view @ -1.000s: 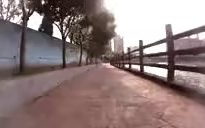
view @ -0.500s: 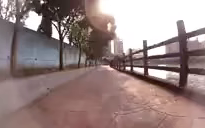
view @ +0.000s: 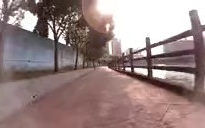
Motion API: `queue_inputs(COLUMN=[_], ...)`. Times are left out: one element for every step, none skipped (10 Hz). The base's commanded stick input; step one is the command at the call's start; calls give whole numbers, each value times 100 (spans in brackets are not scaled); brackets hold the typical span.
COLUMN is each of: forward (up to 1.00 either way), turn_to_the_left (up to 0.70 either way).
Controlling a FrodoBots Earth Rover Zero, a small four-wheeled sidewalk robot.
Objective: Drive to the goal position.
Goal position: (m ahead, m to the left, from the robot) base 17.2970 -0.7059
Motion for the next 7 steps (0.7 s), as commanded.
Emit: queue_inputs(forward=[100,100,100,100,100,100,100], turn_to_the_left=[0,0,0,0,0,0,0])
